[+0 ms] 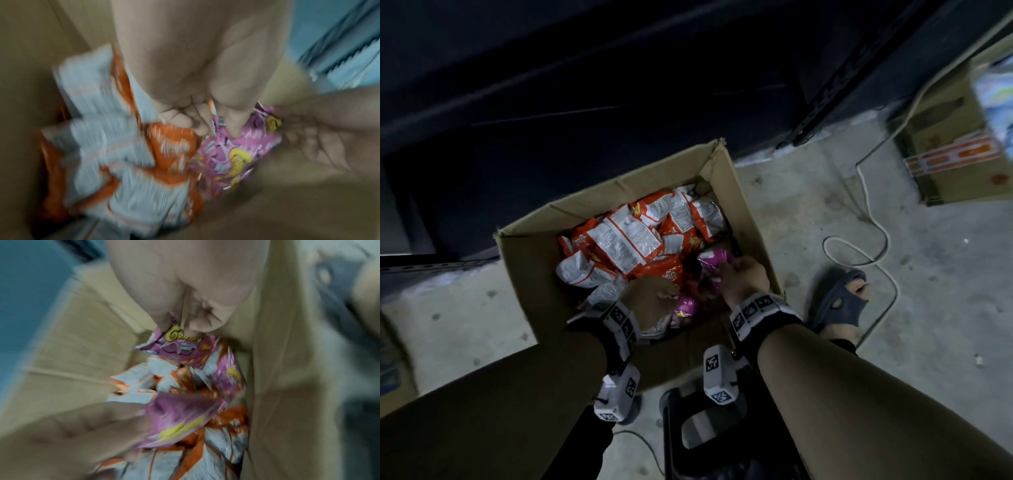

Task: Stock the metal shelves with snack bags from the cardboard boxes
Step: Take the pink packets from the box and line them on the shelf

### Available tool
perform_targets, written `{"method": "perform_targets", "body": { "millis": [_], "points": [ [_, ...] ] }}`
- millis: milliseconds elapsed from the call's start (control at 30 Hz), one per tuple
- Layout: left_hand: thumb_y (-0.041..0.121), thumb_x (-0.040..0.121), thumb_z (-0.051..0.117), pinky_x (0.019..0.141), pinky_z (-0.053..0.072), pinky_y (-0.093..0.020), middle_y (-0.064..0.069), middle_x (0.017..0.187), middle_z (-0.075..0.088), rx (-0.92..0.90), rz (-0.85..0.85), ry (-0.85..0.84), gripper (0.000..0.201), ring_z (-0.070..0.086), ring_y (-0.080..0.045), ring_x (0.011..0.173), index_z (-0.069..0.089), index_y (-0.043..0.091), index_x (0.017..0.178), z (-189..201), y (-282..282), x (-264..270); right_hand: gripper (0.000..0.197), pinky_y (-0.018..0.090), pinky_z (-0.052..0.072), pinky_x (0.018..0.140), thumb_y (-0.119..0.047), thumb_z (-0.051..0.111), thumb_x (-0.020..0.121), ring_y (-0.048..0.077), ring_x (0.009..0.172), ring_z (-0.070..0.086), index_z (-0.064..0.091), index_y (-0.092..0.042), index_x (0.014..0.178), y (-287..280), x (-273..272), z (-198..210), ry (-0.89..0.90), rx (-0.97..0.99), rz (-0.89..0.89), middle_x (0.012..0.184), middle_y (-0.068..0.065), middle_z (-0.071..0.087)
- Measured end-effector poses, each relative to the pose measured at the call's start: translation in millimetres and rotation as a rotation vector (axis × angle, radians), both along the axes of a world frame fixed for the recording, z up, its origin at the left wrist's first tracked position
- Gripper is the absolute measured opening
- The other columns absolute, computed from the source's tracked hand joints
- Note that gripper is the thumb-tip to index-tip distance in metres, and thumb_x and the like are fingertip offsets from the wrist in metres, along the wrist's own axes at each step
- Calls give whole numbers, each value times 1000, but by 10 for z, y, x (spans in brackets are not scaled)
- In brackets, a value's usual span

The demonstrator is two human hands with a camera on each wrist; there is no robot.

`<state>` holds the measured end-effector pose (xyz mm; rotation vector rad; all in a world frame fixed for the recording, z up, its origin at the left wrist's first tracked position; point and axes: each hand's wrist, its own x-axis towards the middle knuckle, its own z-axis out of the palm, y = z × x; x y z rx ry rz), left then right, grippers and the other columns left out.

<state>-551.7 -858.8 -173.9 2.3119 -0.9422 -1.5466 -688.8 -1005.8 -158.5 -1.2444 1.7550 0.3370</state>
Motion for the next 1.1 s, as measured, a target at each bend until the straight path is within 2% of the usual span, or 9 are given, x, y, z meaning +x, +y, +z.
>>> {"method": "perform_targets", "body": {
  "millis": [100,233,467,600,733,833,900,967,1100],
  "points": [
    [28,92,76,82,49,-27,8,92,66,-31,-12,-30,18,61,-13,90,77,16,105,548,-107,165,15,34,49,80,-37,61,97,28,90,64,65,-22,100,-101,41,440,-49,-52,134,95,3,69],
    [32,92,75,72,44,-27,13,78,63,-87,9,-49,11,60,-6,77,71,27,82,1293,-263,332,15,33,46,81,-28,58,100,25,89,60,64,-15,103,-285,74,1119,-128,-138,183,94,4,66],
    [27,84,83,67,42,-23,14,71,63,-183,48,-114,15,57,0,66,72,24,74,2955,-699,448,10,30,44,74,-22,59,97,27,84,59,60,-14,90,-677,61,2706,-165,-279,186,87,5,65],
    [36,82,82,61,45,-16,14,72,68,-215,14,-192,13,62,1,69,75,25,78,3925,-980,481,12,30,44,74,-23,59,97,28,83,63,59,-19,85,-865,23,3527,-222,-352,95,81,3,66],
    [38,84,79,70,52,-25,11,78,73,-283,-12,-232,13,67,-5,78,75,27,79,4722,-1222,482,10,31,48,77,-24,59,97,27,81,61,64,-16,93,-966,34,4174,-239,-430,32,83,4,65],
    [37,86,76,65,45,-22,12,78,71,-362,-42,-274,13,64,-3,77,73,28,77,5215,-1407,477,16,27,40,68,-23,60,94,26,74,57,59,-15,80,-1061,82,4611,-230,-523,24,71,1,59],
    [37,87,74,68,46,-24,11,79,71,-407,-67,-294,13,65,-5,79,72,27,78,5517,-1549,482,21,31,45,69,-28,59,90,31,79,60,55,-15,73,-1170,104,4872,-253,-578,27,78,6,63],
    [35,89,72,73,50,-27,9,81,72,-450,-101,-309,14,66,-8,80,70,27,78,5821,-1688,475,21,34,48,76,-31,57,90,33,87,59,56,-17,74,-1289,114,5156,-298,-642,33,89,9,66],
    [29,91,68,74,54,-29,6,81,72,-562,-153,-339,12,67,-11,78,69,23,82,6446,-1944,429,27,35,44,69,-29,54,92,33,76,58,46,-12,73,-1486,146,5793,-432,-789,-80,77,10,63]
  ]
}}
